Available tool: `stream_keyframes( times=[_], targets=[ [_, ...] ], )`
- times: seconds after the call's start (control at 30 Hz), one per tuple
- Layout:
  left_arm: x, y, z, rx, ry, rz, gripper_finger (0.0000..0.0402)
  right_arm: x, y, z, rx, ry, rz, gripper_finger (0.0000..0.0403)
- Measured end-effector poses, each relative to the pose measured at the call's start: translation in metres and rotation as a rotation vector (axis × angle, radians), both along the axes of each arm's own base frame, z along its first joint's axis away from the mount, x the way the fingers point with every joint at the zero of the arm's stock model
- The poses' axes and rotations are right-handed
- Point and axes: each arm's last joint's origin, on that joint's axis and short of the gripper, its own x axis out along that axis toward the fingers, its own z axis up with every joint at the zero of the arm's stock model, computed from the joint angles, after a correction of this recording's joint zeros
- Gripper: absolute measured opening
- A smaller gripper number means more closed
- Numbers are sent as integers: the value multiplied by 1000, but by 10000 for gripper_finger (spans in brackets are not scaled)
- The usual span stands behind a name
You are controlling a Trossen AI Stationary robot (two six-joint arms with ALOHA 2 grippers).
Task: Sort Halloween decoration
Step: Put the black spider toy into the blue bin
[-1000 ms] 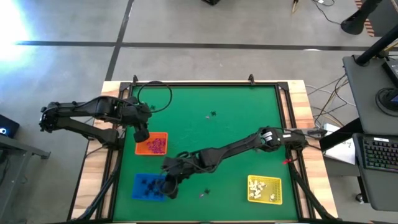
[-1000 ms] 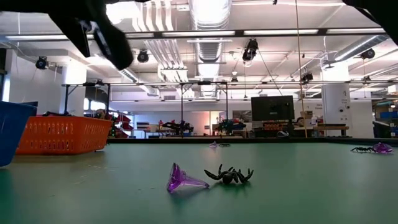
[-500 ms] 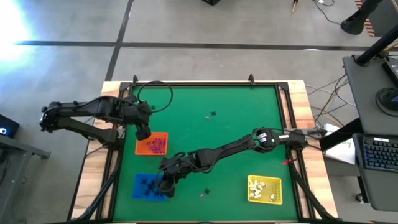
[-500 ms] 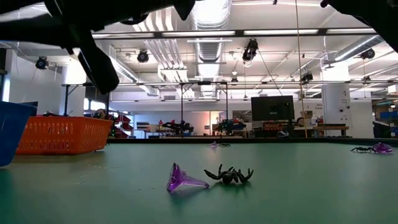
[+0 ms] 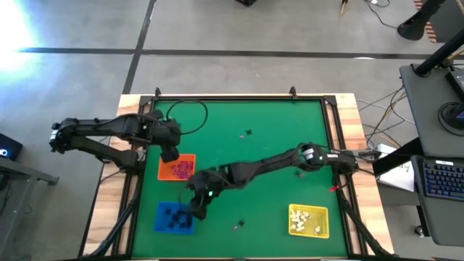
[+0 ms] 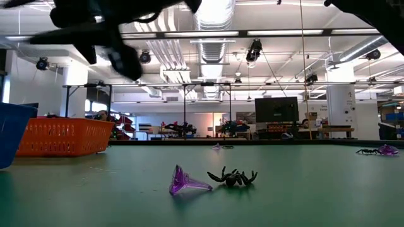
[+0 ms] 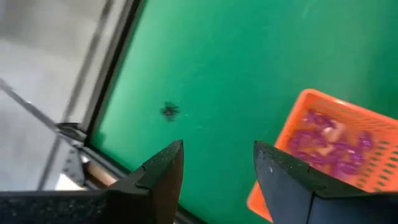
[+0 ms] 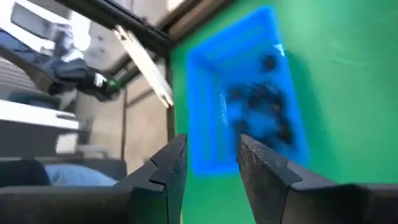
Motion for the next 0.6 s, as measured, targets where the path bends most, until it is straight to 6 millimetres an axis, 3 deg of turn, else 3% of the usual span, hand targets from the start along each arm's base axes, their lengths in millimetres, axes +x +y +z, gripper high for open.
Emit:
stream_keyframes(
  times=[0.27,0.47,0.6],
  targets=[
    [-1,2,1,73,0,18,191,-47,-61,73,-307,175,-37,131],
    [1,8,2,168,4,57,191,-83,-85,104,-492,276,-43,129],
    [4,29,-1,173,24,147,188,-97,-96,118,-562,299,-67,125]
  ],
)
